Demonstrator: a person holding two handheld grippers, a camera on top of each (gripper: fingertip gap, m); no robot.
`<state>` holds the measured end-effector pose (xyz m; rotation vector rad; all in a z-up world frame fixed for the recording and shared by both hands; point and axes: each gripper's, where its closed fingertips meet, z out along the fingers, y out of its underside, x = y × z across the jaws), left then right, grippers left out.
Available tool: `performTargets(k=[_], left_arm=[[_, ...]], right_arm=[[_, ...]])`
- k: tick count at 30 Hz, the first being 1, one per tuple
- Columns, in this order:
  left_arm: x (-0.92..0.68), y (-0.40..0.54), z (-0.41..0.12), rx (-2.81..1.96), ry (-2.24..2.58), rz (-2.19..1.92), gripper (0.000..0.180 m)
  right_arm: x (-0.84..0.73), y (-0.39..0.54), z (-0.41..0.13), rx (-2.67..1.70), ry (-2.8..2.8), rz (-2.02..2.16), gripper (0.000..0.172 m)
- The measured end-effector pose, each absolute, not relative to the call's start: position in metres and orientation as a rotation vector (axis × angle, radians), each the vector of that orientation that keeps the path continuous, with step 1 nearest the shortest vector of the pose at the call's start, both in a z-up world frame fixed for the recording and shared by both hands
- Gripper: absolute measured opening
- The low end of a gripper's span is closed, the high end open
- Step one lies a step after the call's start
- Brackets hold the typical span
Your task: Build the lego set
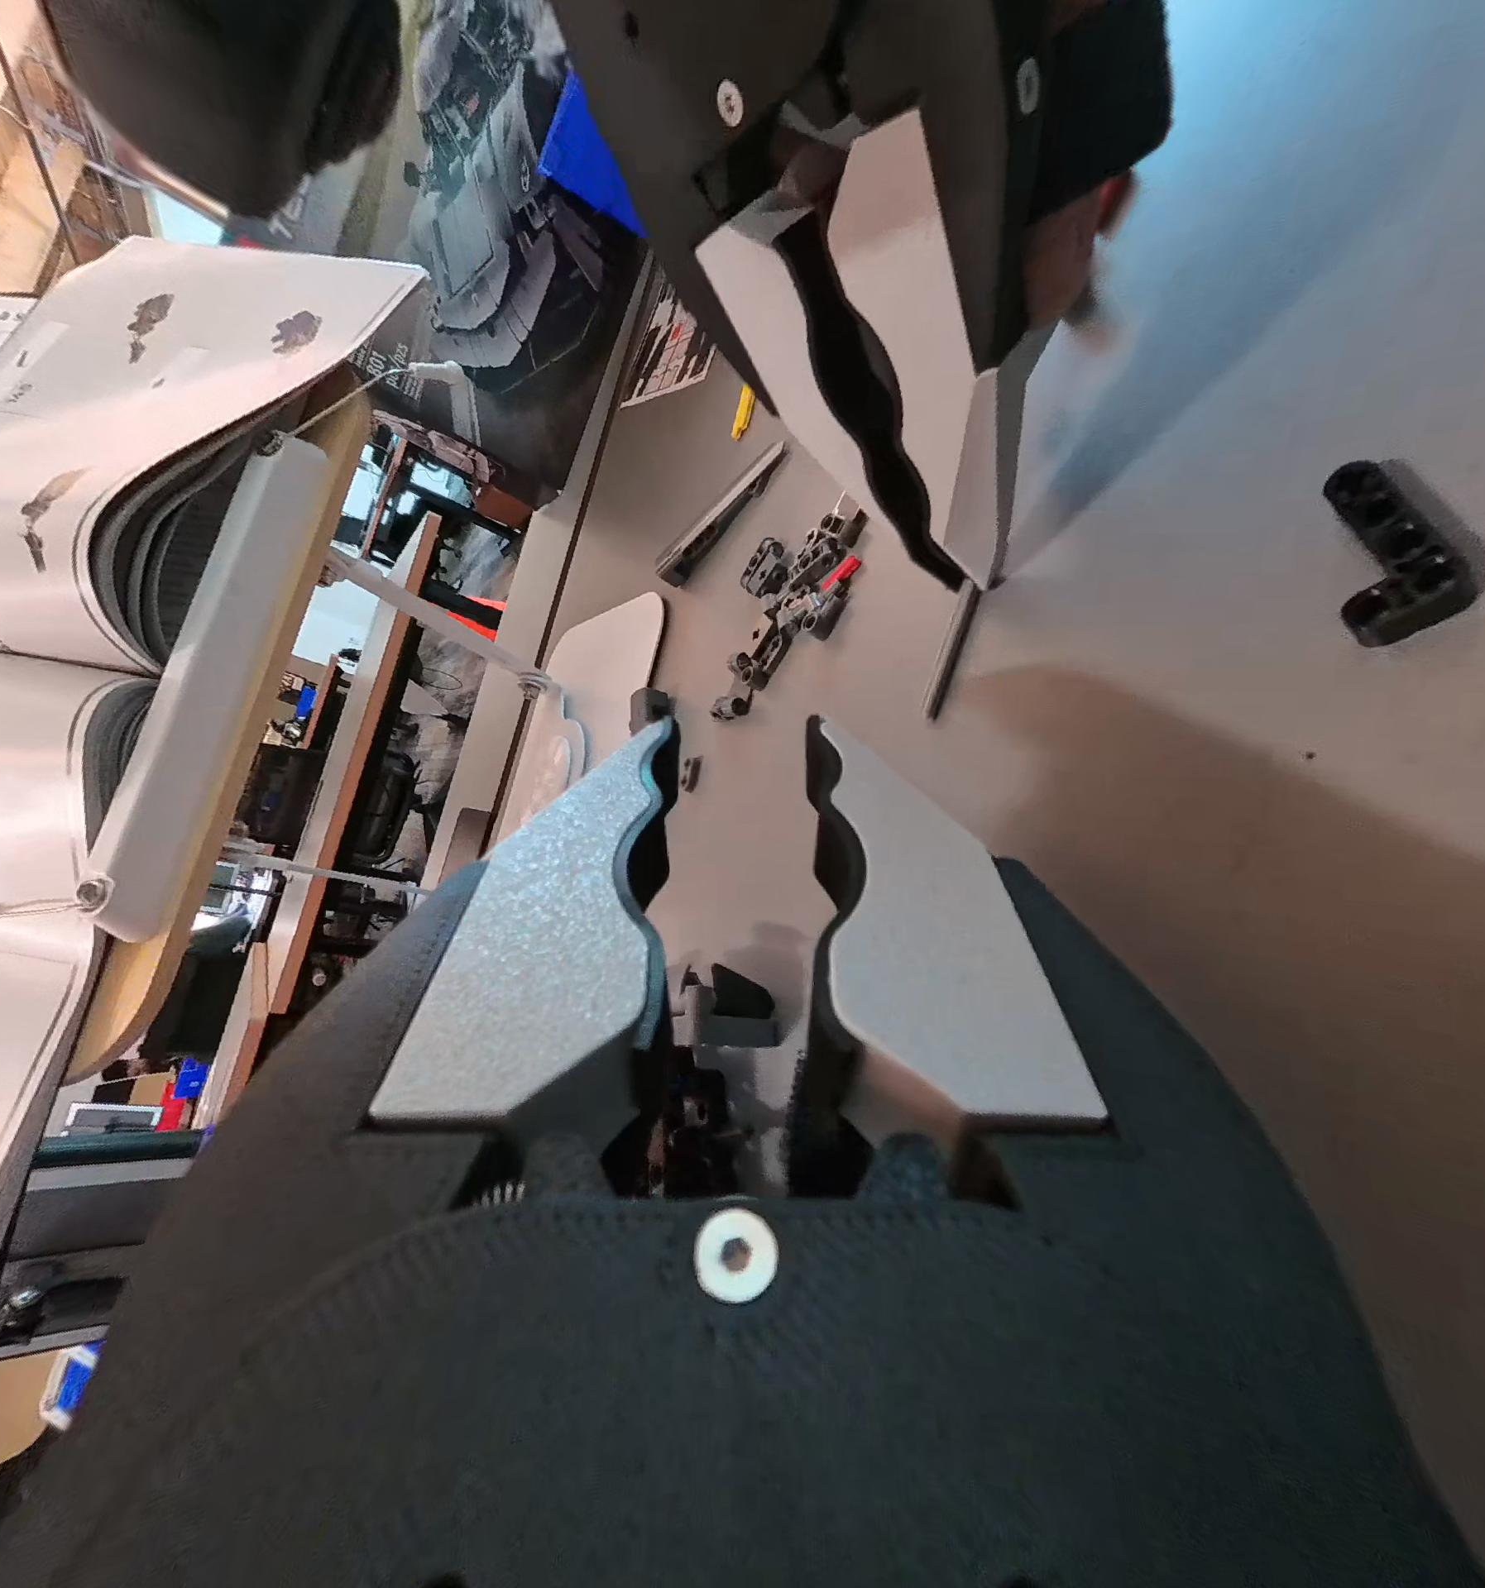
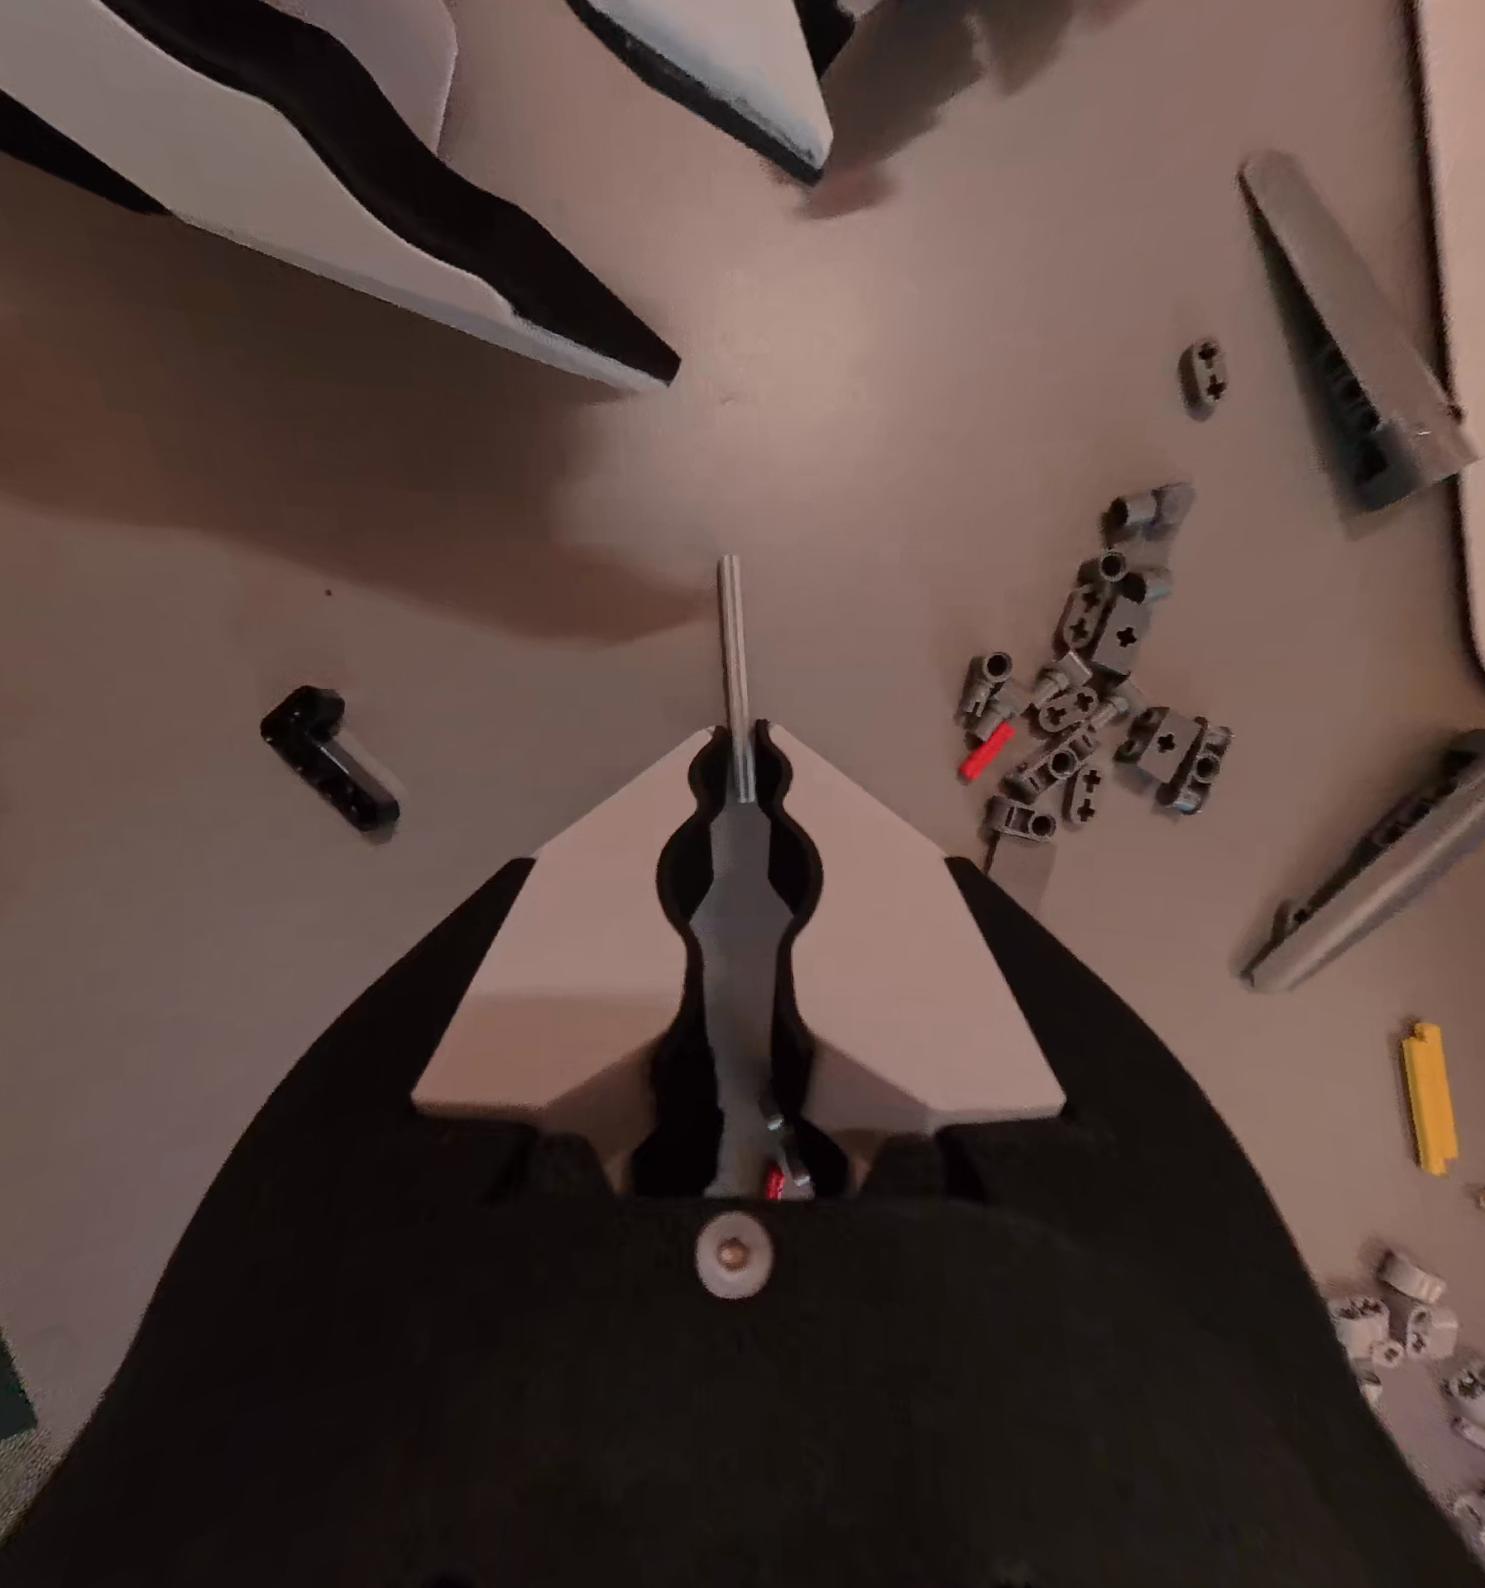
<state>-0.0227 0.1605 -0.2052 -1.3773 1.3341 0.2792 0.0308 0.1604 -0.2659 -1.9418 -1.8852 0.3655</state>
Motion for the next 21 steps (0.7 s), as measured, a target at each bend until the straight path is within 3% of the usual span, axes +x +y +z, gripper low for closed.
performTargets(k=[4, 9, 14, 21], left_arm=[[-0.024, 0.162, -0.208, -1.395, 1.331, 0.264, 0.027], [-0.026, 0.165, -0.207, -1.406, 1.307, 0.259, 0.027], [-0.029, 0.169, -0.207, -1.427, 1.288, 0.243, 0.026], [-0.026, 0.174, -0.216, -1.444, 1.301, 0.232, 0.025]], right_arm=[[0.036, 0.162, -0.258, -1.900, -1.839, 0.349, 0.027], [0.077, 0.191, -0.213, -1.913, -1.689, 0.431, 0.023], [0.173, 0.261, -0.169, -2.035, -1.459, 0.383, 0.001], [0.262, 0.299, -0.208, -2.099, -1.657, 0.171, 0.004]])
